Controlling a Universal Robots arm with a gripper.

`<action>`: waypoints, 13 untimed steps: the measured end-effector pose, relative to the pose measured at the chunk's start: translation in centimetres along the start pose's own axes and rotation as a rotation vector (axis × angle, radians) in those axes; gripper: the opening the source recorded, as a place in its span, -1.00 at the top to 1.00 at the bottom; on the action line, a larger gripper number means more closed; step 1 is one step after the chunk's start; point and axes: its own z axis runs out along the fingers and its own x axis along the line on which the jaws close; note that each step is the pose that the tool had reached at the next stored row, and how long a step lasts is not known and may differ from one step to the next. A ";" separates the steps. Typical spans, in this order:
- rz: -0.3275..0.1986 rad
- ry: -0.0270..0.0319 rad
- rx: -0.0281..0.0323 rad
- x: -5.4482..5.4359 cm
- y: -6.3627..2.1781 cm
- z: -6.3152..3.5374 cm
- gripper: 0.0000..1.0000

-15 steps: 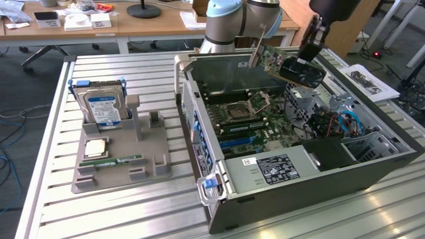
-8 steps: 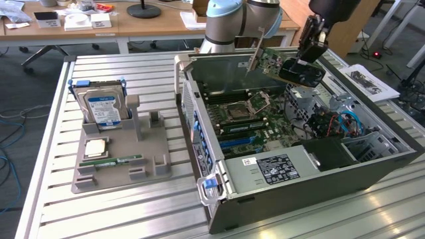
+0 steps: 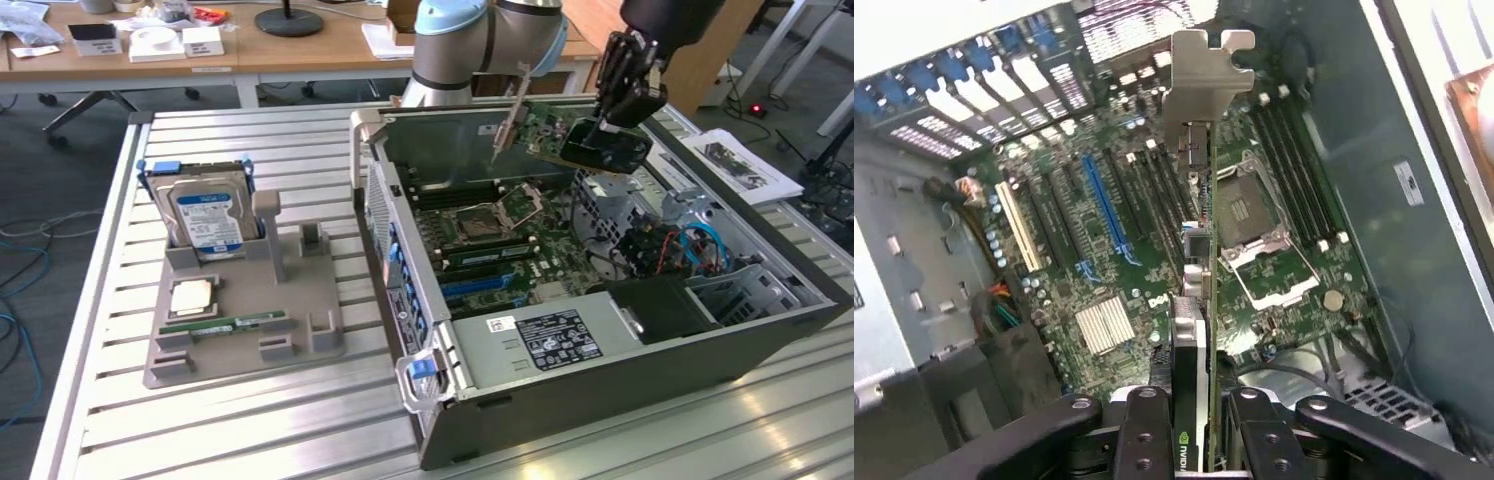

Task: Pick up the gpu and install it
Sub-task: 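Insert the gpu into the slot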

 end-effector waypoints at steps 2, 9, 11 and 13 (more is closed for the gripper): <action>-0.036 0.0030 -0.0008 0.0 0.00 0.04 0.47; -0.163 0.0141 -0.0036 0.0 -0.01 0.15 0.47; -0.199 0.0172 -0.0043 0.0 -0.02 0.18 0.47; -0.236 0.0205 -0.0051 0.0 -0.02 0.21 0.47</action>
